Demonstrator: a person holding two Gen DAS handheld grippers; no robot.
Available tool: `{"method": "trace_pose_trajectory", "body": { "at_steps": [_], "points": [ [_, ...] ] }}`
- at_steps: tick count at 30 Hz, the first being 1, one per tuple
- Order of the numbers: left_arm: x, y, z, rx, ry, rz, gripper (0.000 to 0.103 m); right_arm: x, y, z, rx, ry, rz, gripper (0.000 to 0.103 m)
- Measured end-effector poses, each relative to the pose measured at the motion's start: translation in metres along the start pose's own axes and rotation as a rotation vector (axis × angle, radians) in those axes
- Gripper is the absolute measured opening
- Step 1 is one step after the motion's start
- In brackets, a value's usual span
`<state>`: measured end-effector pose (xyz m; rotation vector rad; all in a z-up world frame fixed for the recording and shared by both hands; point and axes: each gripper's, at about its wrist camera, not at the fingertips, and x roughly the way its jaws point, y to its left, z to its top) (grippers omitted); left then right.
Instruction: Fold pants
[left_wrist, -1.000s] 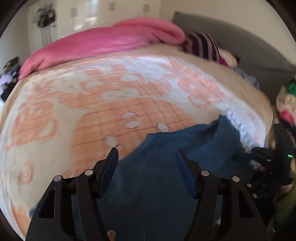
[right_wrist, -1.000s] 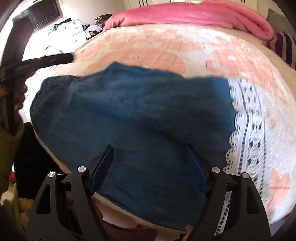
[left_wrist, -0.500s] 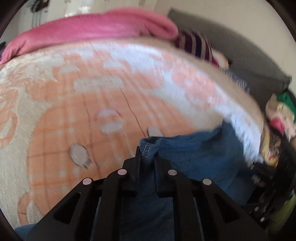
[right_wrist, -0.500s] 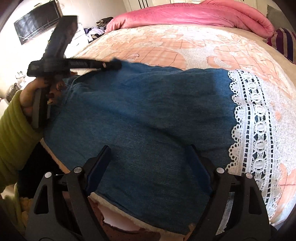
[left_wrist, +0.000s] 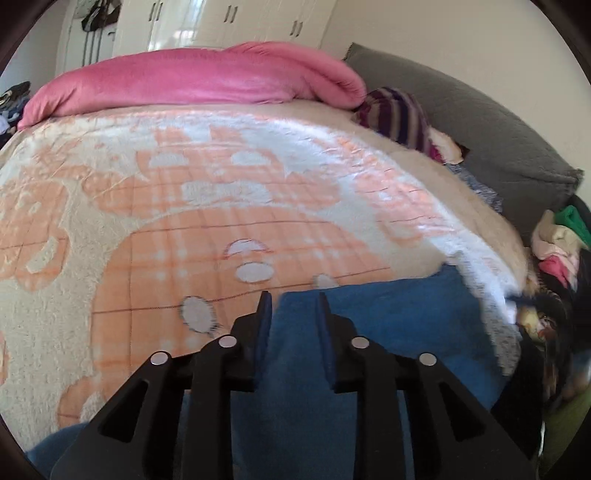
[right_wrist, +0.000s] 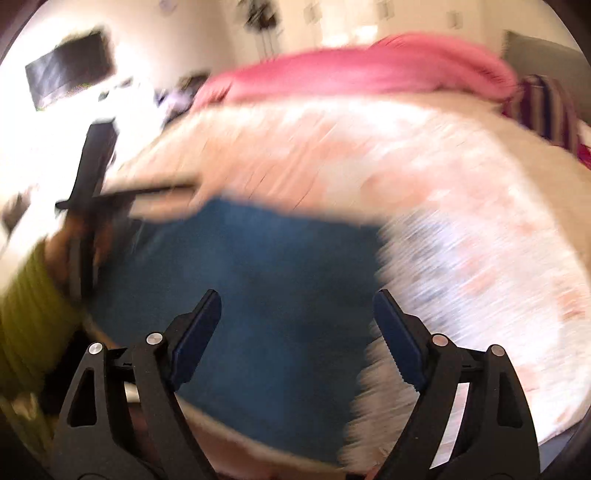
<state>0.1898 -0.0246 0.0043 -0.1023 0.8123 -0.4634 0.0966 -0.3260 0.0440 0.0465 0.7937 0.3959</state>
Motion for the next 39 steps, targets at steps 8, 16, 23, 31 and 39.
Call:
{"method": "trace_pose_trajectory", "body": {
  "at_steps": [8,16,23,31,39],
  "points": [
    [0.015,-0.034,-0.015,0.098,0.073,-0.046,0.03,0.078,-0.086,0.039,0.187,0.178,-0.01,0.046],
    [0.036,-0.014,-0.024,0.027,0.148,-0.036,0.038,0.101,-0.085,0.025,0.166,0.184,0.068,0.021],
    [0.036,-0.013,-0.023,0.024,0.127,-0.018,0.038,0.054,-0.068,0.043,0.021,0.004,-0.054,0.014],
    [0.039,-0.014,-0.025,0.033,0.125,-0.003,0.038,0.116,-0.074,0.042,-0.083,0.185,-0.164,0.018],
    [0.036,-0.011,-0.024,0.015,0.119,-0.019,0.044,0.055,-0.099,0.034,0.107,0.035,-0.154,0.045]
  ]
}}
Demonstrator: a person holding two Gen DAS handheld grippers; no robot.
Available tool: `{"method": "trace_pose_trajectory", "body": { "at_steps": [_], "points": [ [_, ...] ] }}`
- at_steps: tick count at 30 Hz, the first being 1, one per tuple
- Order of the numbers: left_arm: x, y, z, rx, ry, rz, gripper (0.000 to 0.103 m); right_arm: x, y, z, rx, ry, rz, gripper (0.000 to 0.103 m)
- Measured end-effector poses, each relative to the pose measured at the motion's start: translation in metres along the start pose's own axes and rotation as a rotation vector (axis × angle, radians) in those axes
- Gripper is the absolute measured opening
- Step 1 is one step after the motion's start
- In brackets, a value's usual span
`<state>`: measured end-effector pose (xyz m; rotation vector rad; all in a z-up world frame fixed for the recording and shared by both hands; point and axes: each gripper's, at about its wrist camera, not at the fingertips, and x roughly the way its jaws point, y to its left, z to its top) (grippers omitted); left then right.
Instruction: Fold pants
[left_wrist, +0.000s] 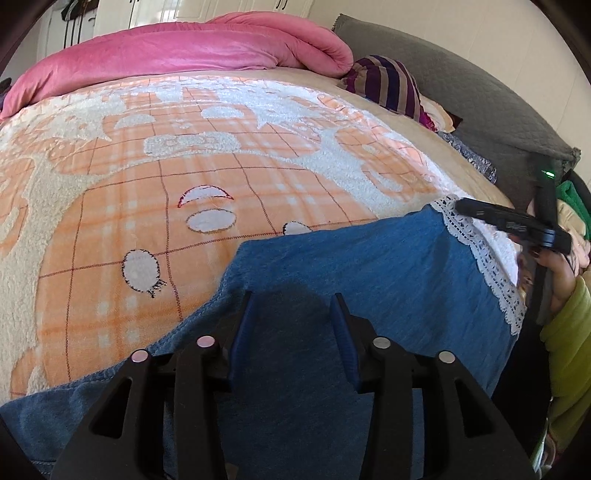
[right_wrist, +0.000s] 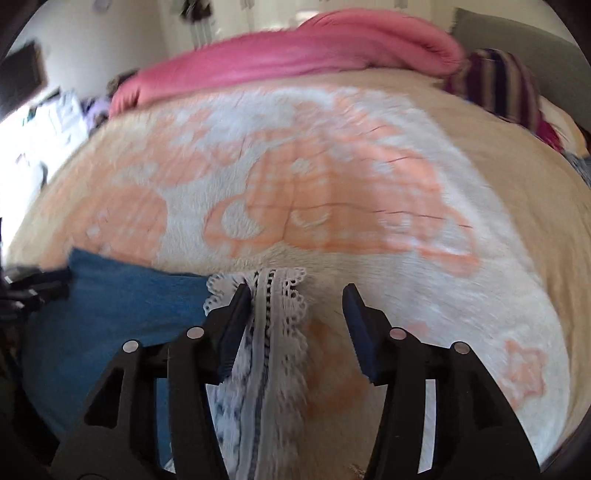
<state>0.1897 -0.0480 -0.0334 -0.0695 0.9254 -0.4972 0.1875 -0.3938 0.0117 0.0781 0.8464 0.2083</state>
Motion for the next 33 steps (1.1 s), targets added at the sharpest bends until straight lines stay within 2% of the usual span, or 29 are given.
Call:
{"method": "trace_pose_trajectory", "body": {
  "at_steps": [3,7,10,16,18,20,22,24,26,27,30,31,32,33],
  "points": [
    [-0.007,0.001,0.0,-0.012,-0.013,-0.002,0.049,-0.041,-0.011,-0.02,0.107,-0.034,0.09,0.053],
    [-0.023,0.0,-0.001,-0.026,-0.035,0.017,0.059,-0.066,-0.004,-0.061,0.122,0.047,0.161,0.055],
    [-0.043,-0.008,-0.01,-0.027,-0.071,-0.005,0.065,-0.067,0.001,-0.083,0.114,0.122,0.167,0.055],
    [-0.065,-0.022,-0.055,-0.039,-0.083,0.048,0.066,-0.045,0.008,-0.1,0.035,0.243,0.112,0.056],
    [-0.063,-0.025,-0.071,-0.04,-0.078,0.092,0.066,-0.046,0.02,-0.1,-0.035,0.24,0.11,0.042],
    [-0.053,-0.026,-0.079,-0.038,-0.052,0.124,0.066,-0.051,0.029,-0.103,-0.096,0.214,0.073,0.016],
    [-0.049,-0.03,-0.081,-0.013,-0.046,0.153,0.067,-0.061,0.035,-0.103,-0.146,0.191,0.062,0.014],
    [-0.049,-0.03,-0.078,-0.01,-0.038,0.143,0.071,-0.07,0.029,-0.103,-0.15,0.188,0.025,0.014],
    [-0.048,-0.028,-0.079,-0.011,-0.039,0.138,0.071,-0.066,0.018,-0.105,-0.141,0.224,-0.037,0.014],
    [-0.047,-0.028,-0.08,-0.005,-0.037,0.139,0.071,-0.061,0.013,-0.107,-0.13,0.241,-0.04,0.014],
    [-0.047,-0.028,-0.08,0.0,-0.036,0.137,0.072,-0.061,0.008,-0.109,-0.086,0.231,-0.033,0.019],
    [-0.048,-0.027,-0.08,0.001,-0.037,0.135,0.072,-0.063,0.008,-0.109,-0.085,0.228,-0.05,0.028],
    [-0.048,-0.027,-0.079,0.0,-0.038,0.132,0.072,-0.066,0.007,-0.109,-0.077,0.225,-0.068,0.047],
    [-0.05,-0.026,-0.079,-0.005,-0.041,0.124,0.072,-0.07,0.006,-0.109,-0.069,0.212,-0.075,0.053]
  ]
}}
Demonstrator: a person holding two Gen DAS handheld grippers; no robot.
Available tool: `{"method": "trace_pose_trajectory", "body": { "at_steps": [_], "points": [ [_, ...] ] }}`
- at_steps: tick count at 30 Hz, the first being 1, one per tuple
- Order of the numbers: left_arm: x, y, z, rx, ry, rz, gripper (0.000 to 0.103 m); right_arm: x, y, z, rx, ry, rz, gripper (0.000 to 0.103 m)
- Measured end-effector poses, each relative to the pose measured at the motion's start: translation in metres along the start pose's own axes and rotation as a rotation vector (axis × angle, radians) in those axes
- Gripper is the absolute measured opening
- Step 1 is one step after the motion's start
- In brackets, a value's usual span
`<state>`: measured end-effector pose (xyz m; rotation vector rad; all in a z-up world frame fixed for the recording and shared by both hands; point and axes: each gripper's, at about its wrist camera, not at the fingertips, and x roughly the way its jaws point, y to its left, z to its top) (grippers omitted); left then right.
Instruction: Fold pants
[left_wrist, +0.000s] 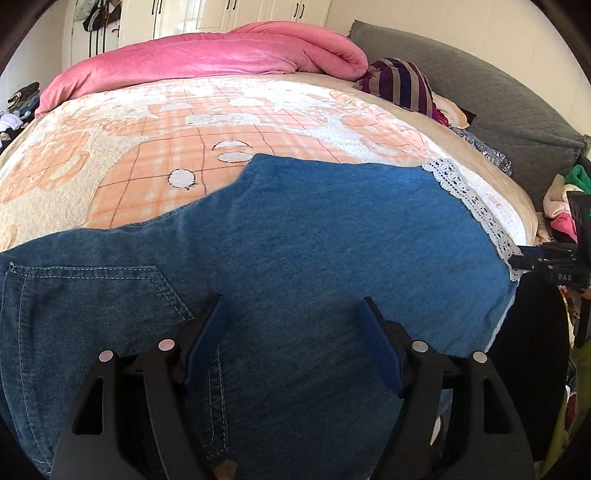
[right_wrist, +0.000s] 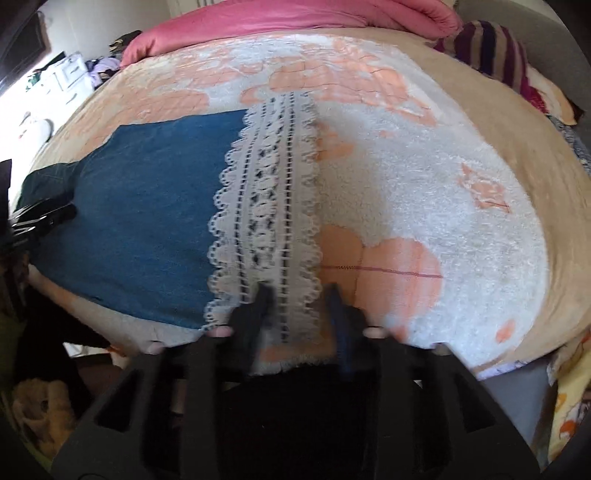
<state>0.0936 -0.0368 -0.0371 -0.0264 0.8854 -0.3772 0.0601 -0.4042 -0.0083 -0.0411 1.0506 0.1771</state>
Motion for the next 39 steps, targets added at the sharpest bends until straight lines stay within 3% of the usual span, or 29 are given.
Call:
{"method": "trace_pose_trajectory", "body": {
  "at_steps": [3,5,8,12,16,18,22,27,28,30,31,35,39],
  "points": [
    [-0.011,0.004,0.001,-0.029,-0.009,-0.015,0.074,-0.025,0.0,-0.003,0.04,-0.099,0.045,0.059],
    [-0.024,0.008,0.001,-0.046,-0.028,-0.009,0.078,-0.038,0.004,-0.001,0.05,-0.161,0.071,0.071],
    [-0.056,0.017,0.0,-0.069,-0.085,0.025,0.078,-0.045,0.027,0.013,-0.004,-0.206,0.11,0.079],
    [-0.103,0.035,-0.004,-0.096,-0.166,0.133,0.078,-0.027,0.07,0.037,-0.115,-0.19,0.182,0.083],
    [-0.132,0.057,-0.013,-0.125,-0.187,0.3,0.086,0.005,0.115,0.053,-0.213,-0.15,0.216,0.085],
    [-0.139,0.074,-0.019,-0.168,-0.179,0.341,0.086,0.019,0.128,0.054,-0.226,-0.124,0.211,0.085],
    [-0.136,0.099,-0.029,-0.249,-0.139,0.351,0.086,0.038,0.124,0.042,-0.188,-0.068,0.202,0.088],
    [-0.109,0.13,-0.027,-0.372,-0.092,0.293,0.086,0.041,0.104,0.035,-0.099,-0.07,0.277,0.089],
    [-0.103,0.136,-0.028,-0.403,-0.088,0.261,0.079,0.043,0.106,0.036,-0.101,-0.069,0.275,0.089],
    [-0.09,0.141,-0.03,-0.438,-0.079,0.22,0.049,0.045,0.11,0.034,-0.125,-0.065,0.258,0.092],
    [-0.087,0.139,-0.03,-0.42,-0.075,0.244,0.045,0.045,0.112,0.034,-0.136,-0.064,0.249,0.093],
    [-0.104,0.136,-0.023,-0.34,-0.095,0.308,0.04,0.045,0.114,0.032,-0.149,-0.064,0.239,0.093],
    [-0.09,0.143,-0.027,-0.341,-0.047,0.316,0.047,0.047,0.116,0.032,-0.158,-0.059,0.229,0.094]
  ]
}}
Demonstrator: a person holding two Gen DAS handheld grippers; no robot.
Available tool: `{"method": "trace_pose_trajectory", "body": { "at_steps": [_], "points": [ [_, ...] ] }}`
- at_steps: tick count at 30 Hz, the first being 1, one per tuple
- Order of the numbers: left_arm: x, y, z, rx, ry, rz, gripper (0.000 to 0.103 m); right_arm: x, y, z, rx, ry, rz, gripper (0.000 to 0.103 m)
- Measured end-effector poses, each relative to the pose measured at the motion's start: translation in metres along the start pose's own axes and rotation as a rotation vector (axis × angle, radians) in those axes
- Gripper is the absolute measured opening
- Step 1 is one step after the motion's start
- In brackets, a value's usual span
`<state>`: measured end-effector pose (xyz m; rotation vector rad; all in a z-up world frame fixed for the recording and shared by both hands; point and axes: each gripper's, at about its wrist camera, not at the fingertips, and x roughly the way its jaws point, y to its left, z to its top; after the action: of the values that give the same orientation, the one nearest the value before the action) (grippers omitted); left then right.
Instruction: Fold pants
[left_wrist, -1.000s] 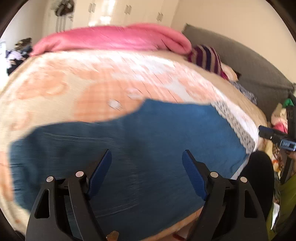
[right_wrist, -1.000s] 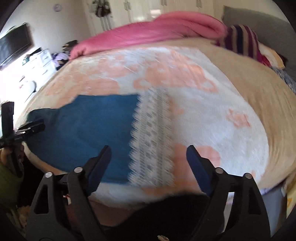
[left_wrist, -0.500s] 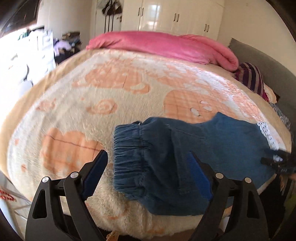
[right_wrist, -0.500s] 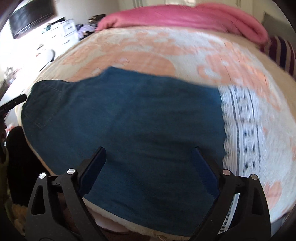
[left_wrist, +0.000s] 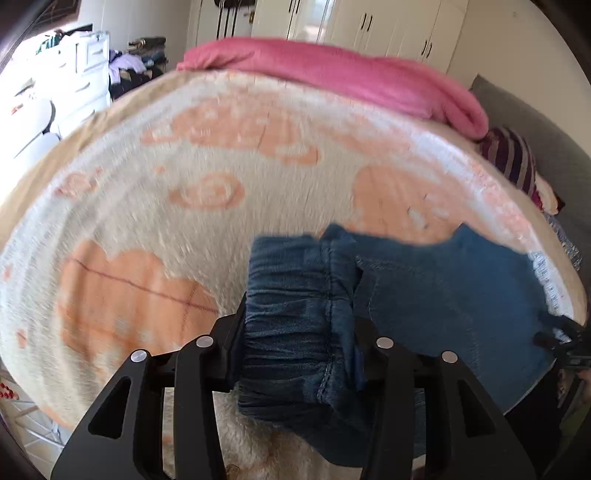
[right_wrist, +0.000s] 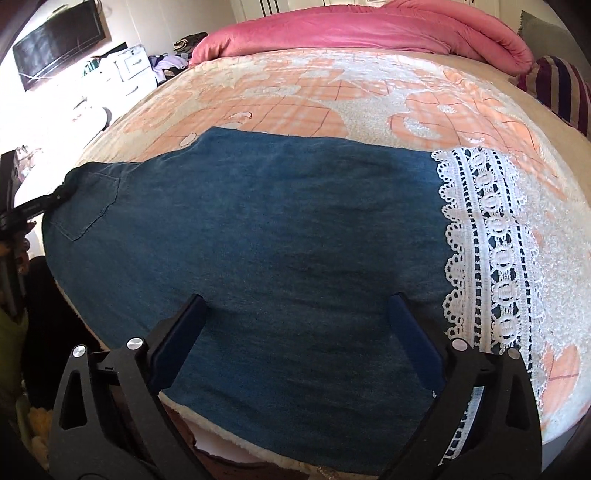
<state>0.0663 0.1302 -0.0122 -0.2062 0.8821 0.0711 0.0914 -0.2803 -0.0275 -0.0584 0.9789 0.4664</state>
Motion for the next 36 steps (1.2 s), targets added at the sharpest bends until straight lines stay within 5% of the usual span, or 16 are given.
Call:
{"method": "trace_pose_trajectory", "body": {
  "at_steps": [4,9,12,16,22,26,30,36],
  "points": [
    [-0.005,0.01,0.001,-0.049,-0.017,-0.006,0.067,-0.001,-0.001,-0.001,0.002,-0.003,0.006,0.094],
    [-0.043,0.007,0.001,-0.036,-0.102,0.028,0.067,-0.002,-0.001,-0.001,0.003,-0.01,0.006,0.094],
    [-0.07,-0.008,0.006,0.026,-0.177,0.068,0.076,-0.01,-0.001,-0.002,0.014,-0.036,0.002,0.094],
    [-0.082,-0.042,0.013,0.104,-0.203,-0.005,0.077,-0.029,0.001,-0.004,0.029,-0.102,-0.014,0.094],
    [-0.044,-0.124,0.011,0.26,-0.108,-0.205,0.077,-0.039,0.017,-0.011,-0.009,-0.111,0.012,0.094],
    [0.002,-0.174,-0.004,0.382,0.008,-0.222,0.077,-0.025,0.018,-0.014,-0.01,-0.045,-0.046,0.094],
    [0.032,-0.179,-0.026,0.425,0.096,-0.217,0.077,-0.013,0.009,-0.018,0.026,0.01,-0.064,0.094],
    [0.04,-0.154,-0.028,0.387,0.095,-0.273,0.077,-0.021,-0.001,-0.026,0.074,0.004,-0.078,0.094]
  ]
}}
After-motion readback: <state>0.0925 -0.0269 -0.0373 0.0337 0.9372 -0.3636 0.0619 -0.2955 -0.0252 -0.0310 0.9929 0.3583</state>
